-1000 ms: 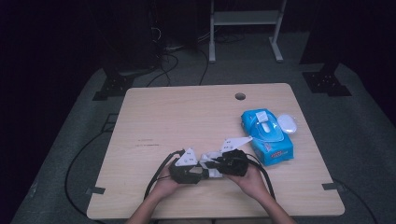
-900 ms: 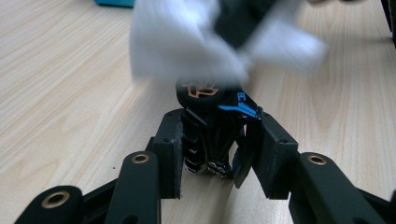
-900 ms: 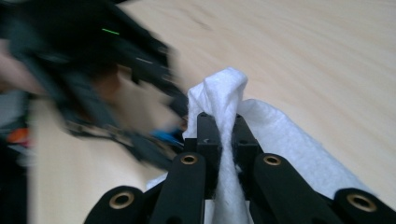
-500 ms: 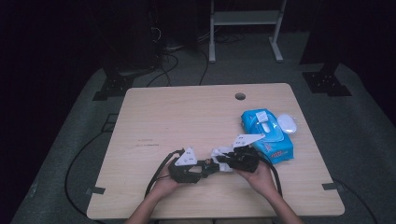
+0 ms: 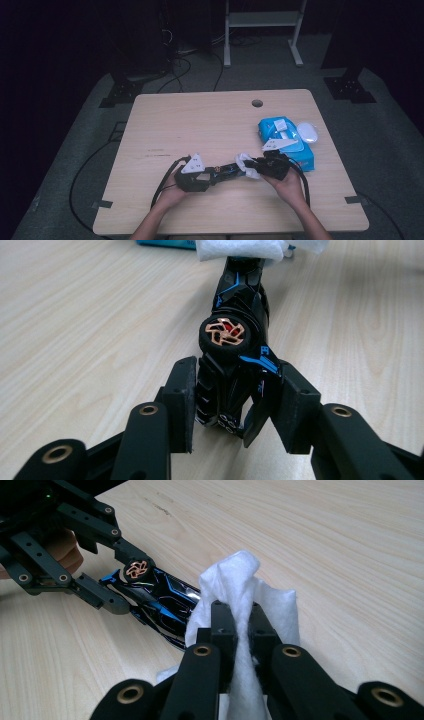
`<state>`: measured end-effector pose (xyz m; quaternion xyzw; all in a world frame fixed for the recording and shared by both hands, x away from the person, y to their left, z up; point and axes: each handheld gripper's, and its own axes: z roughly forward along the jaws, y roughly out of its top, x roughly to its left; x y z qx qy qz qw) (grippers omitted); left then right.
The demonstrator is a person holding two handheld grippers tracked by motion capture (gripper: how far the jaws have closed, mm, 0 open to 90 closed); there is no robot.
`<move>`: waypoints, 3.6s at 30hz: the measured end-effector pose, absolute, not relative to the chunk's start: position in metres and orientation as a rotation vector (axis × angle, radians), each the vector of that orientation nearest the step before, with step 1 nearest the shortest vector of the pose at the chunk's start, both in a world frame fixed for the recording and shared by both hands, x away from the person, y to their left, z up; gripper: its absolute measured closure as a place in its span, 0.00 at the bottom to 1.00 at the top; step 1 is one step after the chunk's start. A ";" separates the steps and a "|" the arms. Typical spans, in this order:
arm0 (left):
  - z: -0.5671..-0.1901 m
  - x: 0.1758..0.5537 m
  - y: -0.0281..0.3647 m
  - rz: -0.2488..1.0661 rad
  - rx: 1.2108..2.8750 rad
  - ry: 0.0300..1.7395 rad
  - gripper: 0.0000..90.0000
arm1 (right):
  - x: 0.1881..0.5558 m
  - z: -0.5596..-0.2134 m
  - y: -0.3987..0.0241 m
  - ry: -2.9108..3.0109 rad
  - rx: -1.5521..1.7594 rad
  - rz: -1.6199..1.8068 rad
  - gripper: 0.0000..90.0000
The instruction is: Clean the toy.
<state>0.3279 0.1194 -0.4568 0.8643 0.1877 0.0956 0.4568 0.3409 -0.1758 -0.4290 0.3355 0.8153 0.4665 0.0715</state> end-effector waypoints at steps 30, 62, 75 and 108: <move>-0.461 0.325 0.120 0.223 2.120 0.515 0.43 | 0.332 -0.433 -0.177 2.601 0.963 1.364 0.94; -0.474 0.341 0.116 0.209 2.115 0.560 0.17 | 0.354 -0.459 -0.168 2.530 1.025 1.303 0.90; -0.476 0.338 0.110 0.266 2.139 0.535 0.13 | 0.353 -0.460 -0.163 2.551 0.946 1.331 0.89; -0.479 0.337 0.107 0.237 2.181 0.513 0.24 | 0.348 -0.456 -0.147 2.600 0.887 1.366 0.92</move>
